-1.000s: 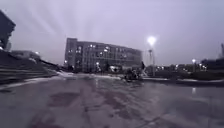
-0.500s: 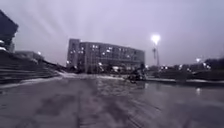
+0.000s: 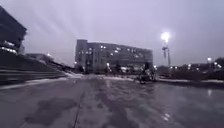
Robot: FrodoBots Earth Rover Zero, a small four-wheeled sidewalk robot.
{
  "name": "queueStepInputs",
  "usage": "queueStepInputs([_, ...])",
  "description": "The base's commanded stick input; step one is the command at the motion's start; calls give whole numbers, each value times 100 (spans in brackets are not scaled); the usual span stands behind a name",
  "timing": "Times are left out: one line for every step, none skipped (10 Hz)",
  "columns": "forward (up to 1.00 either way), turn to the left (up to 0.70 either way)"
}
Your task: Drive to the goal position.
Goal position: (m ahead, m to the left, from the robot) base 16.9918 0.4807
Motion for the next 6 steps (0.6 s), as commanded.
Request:
queueStepInputs([100,27])
queueStepInputs([100,27])
queueStepInputs([100,27])
queueStepInputs([100,27])
queueStepInputs([100,27])
queueStepInputs([100,27])
